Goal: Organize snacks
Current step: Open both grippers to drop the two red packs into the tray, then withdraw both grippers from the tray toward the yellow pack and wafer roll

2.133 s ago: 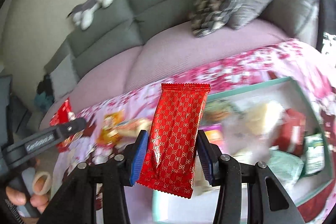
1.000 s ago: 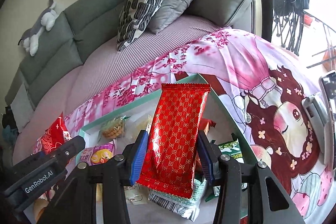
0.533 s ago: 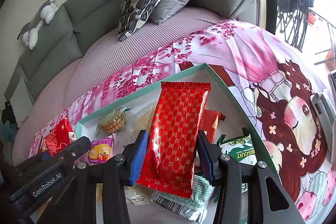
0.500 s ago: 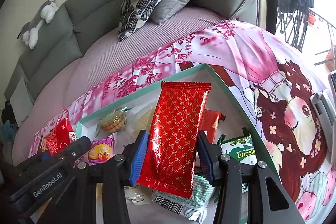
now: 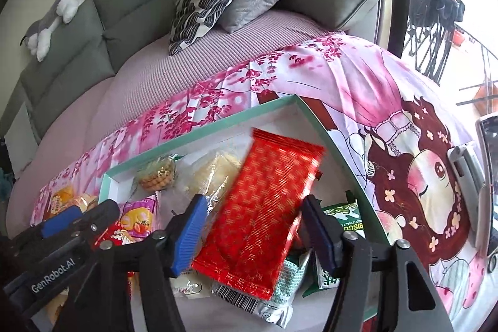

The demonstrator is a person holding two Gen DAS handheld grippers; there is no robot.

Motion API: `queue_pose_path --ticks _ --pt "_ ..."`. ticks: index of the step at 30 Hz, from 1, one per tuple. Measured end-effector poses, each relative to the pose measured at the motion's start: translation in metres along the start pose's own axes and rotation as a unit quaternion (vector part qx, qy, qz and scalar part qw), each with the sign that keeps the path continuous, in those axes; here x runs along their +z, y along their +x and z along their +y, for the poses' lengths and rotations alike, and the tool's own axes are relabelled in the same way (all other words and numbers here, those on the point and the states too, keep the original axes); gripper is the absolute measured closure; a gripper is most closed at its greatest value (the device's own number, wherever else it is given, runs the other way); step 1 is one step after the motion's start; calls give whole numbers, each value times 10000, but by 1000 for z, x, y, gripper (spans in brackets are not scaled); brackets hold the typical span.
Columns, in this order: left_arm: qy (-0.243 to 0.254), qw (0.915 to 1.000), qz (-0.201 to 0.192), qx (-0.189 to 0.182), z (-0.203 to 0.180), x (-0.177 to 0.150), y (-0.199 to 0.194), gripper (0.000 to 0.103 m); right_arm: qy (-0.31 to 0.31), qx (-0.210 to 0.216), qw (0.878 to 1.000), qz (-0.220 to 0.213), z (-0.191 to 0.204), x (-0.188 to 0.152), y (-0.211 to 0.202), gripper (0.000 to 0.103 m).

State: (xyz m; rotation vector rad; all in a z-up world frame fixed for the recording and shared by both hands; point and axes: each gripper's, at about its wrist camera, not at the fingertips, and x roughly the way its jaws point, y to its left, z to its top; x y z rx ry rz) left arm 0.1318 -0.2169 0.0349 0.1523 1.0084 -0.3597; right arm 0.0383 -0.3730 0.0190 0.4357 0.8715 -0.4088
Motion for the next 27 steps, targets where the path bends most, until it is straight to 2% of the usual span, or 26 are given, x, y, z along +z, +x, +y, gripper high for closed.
queue_pose_path --ticks 4,6,10,22,25,27 --pt "-73 9997 -100 208 7 -1 -6 31 -160 -36 9998 -73 6 0 -6 17" --pt "-119 9994 -133 310 12 -2 -8 30 -225 -14 9997 -109 9 0 -8 14" --pt "-258 9988 -202 353 22 -3 -14 21 -322 49 9994 -137 17 0 -10 4" --pt "-661 9958 -307 557 54 -8 -22 20 -511 150 9985 -162 32 -1 -10 3" --pt "-748 9946 -308 645 59 -10 -20 9 -539 176 9981 -229 34 -1 -11 0" --pt "-773 9942 -299 689 61 -10 -18 8 -535 168 9981 -245 35 -1 -10 0"
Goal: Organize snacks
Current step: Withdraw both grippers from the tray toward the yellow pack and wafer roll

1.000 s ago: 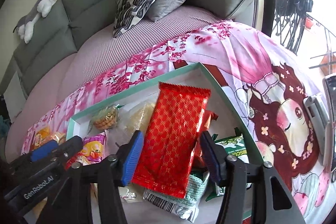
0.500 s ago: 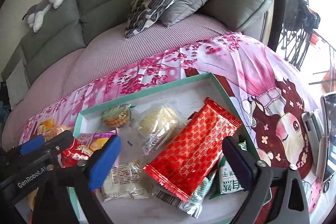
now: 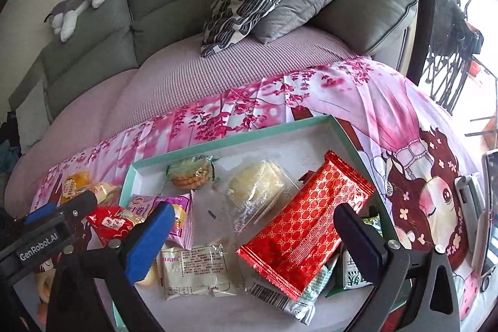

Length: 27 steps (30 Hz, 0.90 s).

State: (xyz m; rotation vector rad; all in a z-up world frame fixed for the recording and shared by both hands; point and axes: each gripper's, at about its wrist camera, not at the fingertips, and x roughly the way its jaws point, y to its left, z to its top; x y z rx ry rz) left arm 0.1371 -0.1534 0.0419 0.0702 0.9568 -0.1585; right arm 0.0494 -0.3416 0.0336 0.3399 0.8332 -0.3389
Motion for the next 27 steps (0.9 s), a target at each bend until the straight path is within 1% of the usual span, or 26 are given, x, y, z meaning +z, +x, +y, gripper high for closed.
queue_pose_path --ticks 11,17,24,27 --pt "-97 9999 -33 -20 4 -2 0 8 -29 -68 10000 41 1 -1 3 0" --pt "-164 9997 -161 -52 10 0 -9 8 -74 -49 9999 -105 5 2 -7 0" --pt "-151 9996 -230 76 20 -1 -13 8 -239 -5 9995 -202 21 4 -19 0" --pt "-202 9994 -210 162 29 -3 -13 8 -318 98 9991 -253 33 5 -23 0"
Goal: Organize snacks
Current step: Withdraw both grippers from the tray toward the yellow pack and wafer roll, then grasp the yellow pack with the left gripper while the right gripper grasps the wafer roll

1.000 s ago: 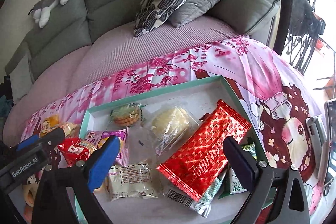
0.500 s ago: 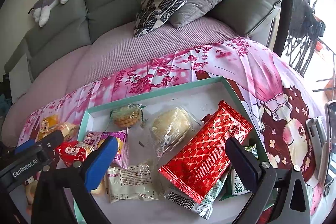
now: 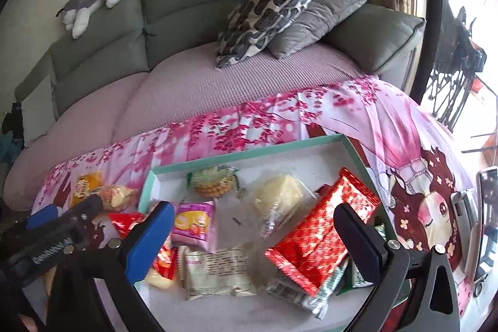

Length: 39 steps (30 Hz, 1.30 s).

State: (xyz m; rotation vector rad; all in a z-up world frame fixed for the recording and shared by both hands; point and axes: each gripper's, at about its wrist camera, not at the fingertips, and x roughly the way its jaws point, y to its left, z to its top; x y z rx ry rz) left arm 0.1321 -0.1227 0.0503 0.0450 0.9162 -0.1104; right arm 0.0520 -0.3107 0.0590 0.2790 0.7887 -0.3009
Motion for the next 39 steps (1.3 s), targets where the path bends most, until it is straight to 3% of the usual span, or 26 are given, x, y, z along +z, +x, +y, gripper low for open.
queue_pose_path --ticks 14,19,25,29,39 --pt "-460 9970 359 512 82 -16 14 8 -657 857 9939 209 83 -18 11 0" --pt "-443 9963 464 568 115 -16 18 8 -770 728 9936 397 98 -28 25 0" --pt "-371 9968 681 199 150 8 37 8 -965 747 9912 514 117 -23 35 0" --pt "-293 9961 828 -81 162 30 53 8 -1433 800 9854 464 143 -9 41 0" --pt "-288 9887 1364 -544 165 51 91 8 -2945 499 9480 1101 207 -21 104 0"
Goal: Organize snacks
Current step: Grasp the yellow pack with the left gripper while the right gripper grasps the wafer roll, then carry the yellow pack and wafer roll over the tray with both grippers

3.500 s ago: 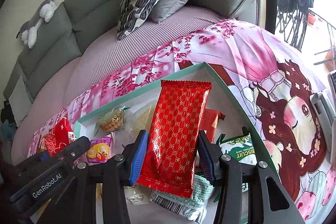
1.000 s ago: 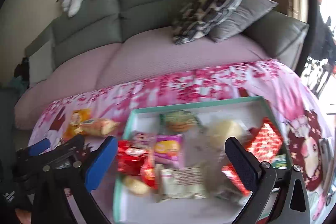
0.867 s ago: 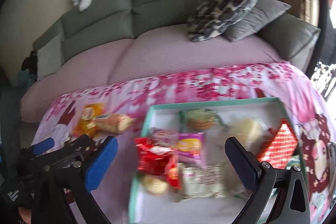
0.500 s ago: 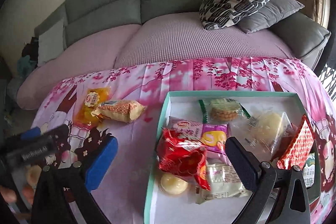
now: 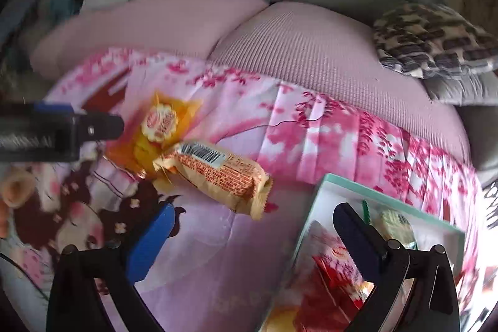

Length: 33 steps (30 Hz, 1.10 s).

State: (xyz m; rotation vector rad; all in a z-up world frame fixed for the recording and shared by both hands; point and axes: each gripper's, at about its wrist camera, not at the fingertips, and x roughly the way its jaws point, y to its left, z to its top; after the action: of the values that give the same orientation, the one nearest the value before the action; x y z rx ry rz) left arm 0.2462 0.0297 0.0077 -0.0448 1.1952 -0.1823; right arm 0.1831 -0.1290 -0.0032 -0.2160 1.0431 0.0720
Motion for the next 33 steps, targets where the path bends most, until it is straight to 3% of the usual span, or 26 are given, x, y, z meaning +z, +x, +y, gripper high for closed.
queue_pose_path --ticks 8,16,22,25,30,33 --pt "-77 9997 181 -171 -4 10 23 8 -674 -72 9976 98 19 16 30 3" --pt "-69 9989 335 -312 -15 15 46 10 -737 199 9971 47 27 20 37 27" --pt "-155 9983 306 -462 -18 16 51 28 -711 152 9974 -25 28 18 35 40" --pt "-194 9976 291 -589 -19 16 52 50 -613 169 9980 -57 25 17 32 47" --pt "-244 9977 177 -609 -19 14 49 60 -443 227 9987 -96 21 13 26 56" --pt "-362 9973 116 -631 -16 10 44 62 -236 346 9990 -154 15 9 19 61"
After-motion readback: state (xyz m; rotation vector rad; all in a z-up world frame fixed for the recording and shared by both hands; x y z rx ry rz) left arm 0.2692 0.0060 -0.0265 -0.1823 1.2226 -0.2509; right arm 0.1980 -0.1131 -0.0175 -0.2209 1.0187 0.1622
